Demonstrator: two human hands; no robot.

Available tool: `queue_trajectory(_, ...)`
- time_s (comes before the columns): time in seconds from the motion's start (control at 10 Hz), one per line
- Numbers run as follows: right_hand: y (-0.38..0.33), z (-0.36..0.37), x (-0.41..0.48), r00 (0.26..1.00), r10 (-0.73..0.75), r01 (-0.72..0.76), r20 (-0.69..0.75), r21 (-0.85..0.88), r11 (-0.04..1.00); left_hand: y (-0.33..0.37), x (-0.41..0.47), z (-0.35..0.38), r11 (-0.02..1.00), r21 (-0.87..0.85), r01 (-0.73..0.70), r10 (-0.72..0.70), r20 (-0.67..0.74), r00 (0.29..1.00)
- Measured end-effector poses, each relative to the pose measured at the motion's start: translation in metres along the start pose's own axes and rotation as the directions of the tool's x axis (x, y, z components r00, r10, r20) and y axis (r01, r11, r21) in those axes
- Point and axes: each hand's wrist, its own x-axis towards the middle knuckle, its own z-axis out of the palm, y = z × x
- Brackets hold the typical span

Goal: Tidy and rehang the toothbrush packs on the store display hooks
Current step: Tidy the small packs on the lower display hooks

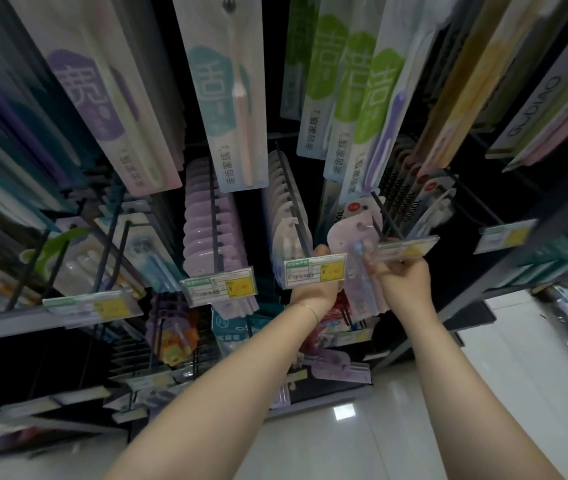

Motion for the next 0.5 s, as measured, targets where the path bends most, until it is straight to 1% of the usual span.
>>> queue_trajectory(0.1,0.005,0.004,-0.009,1.0,0.023,-0.023,-0.01,-0.011,1.0,-0.026,0.025,-0.021,0.444,0.851,-0.28,0.189,0.216,0.958)
queue_trajectory(0.2,0.007,0.008,-0.017,1.0,0.017,-0.015,0.024,-0.053,0.998,-0.039,0.034,-0.04,0.524,0.801,-0.29,0.251,0.18,0.951)
queue_trajectory(0.3,0.009,0.015,-0.025,0.994,0.049,-0.041,0.096,-0.092,0.995,-0.03,0.02,-0.052,0.553,0.779,-0.294,0.286,0.153,0.946)
queue_trajectory(0.4,0.013,0.024,-0.035,0.985,0.076,-0.059,0.157,-0.109,0.992,-0.027,0.009,-0.075,0.523,0.789,-0.323,0.267,0.208,0.941)
queue_trajectory(0.5,0.013,0.035,-0.046,0.971,0.063,-0.032,0.232,-0.138,0.99,-0.026,-0.004,-0.099,0.522,0.771,-0.365,0.261,0.263,0.929)
